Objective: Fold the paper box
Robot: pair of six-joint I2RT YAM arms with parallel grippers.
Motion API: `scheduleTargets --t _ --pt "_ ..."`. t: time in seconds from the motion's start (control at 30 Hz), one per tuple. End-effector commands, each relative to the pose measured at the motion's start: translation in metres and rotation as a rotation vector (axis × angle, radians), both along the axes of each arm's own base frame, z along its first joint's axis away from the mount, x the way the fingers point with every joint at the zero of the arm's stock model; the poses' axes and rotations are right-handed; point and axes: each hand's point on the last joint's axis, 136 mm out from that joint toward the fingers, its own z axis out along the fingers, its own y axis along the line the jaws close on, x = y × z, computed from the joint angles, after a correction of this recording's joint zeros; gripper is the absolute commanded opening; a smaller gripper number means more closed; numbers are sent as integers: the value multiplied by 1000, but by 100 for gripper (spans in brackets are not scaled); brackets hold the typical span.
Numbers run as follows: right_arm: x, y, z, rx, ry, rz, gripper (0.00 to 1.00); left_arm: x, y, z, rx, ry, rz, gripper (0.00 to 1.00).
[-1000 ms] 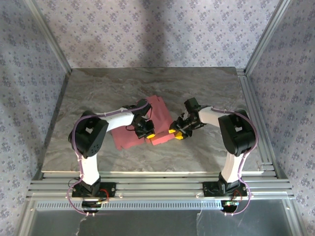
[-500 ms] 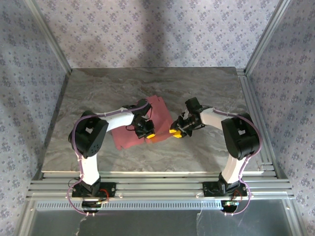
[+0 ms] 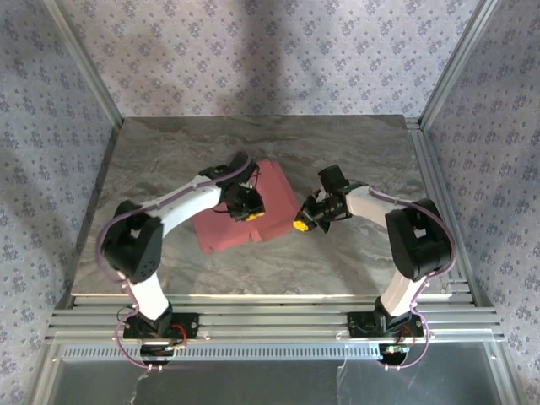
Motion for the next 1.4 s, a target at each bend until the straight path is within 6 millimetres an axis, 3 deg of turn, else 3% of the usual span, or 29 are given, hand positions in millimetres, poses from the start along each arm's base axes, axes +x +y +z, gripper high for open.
scheduleTargets --t 0.0,0.1,0.23,0.4,0.47,0.63,0.73,0.8,0.97,1.27,1.37 --pt "42 -2 71 12 -143 -120 0 11 10 86 14 -253 -81 33" --pt "63 -1 117 6 -209 -155 0 9 8 128 33 -424 -203 39" --pt "73 -1 150 4 -221 -201 0 -6 -9 172 150 -705 -424 46" --pt "78 7 189 38 -254 -221 0 -15 -26 192 376 -1034 -595 50" --pt "76 9 196 35 -250 -213 0 -15 -31 198 410 -1116 -632 52" --pt "71 10 207 51 -245 -224 0 -11 -39 187 570 -1163 -747 56" --pt "66 11 214 71 -243 -226 0 -2 -37 197 686 -1252 -701 63" --pt "63 11 220 80 -249 -226 0 -3 -43 201 673 -1305 -724 68" --pt "57 10 224 112 -239 -229 0 -4 -68 172 634 -1256 -861 67" --pt "42 9 228 150 -209 -231 0 37 -77 169 686 -1229 -783 66" --pt "41 6 229 158 -203 -240 0 45 -81 161 703 -1206 -778 58"
